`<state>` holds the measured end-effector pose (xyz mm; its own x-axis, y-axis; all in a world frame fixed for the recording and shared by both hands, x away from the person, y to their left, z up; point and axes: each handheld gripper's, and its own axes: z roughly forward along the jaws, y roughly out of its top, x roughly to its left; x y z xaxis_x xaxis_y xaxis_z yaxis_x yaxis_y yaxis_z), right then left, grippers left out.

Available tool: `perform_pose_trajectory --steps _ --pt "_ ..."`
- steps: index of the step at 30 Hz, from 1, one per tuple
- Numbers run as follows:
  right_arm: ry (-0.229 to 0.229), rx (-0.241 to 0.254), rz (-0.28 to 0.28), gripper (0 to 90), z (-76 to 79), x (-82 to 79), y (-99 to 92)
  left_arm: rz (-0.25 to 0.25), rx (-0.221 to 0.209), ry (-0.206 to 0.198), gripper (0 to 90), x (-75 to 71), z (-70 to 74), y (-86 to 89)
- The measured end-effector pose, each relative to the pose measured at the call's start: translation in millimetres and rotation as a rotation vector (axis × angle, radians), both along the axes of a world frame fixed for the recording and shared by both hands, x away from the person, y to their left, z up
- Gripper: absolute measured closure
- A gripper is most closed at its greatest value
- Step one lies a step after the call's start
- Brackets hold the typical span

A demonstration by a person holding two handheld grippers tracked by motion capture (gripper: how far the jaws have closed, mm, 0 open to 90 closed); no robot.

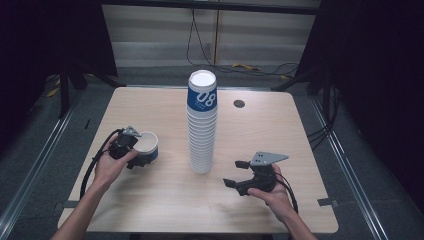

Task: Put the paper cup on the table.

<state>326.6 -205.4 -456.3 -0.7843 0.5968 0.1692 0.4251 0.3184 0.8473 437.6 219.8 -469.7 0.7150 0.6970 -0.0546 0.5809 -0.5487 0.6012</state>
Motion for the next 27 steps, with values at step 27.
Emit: perform_pose_trajectory --steps 27 --pt "0.000 0.009 -0.057 14.0 0.8 2.4 -4.2 0.087 -0.119 -0.073 15.8 -60.6 8.2 13.7"
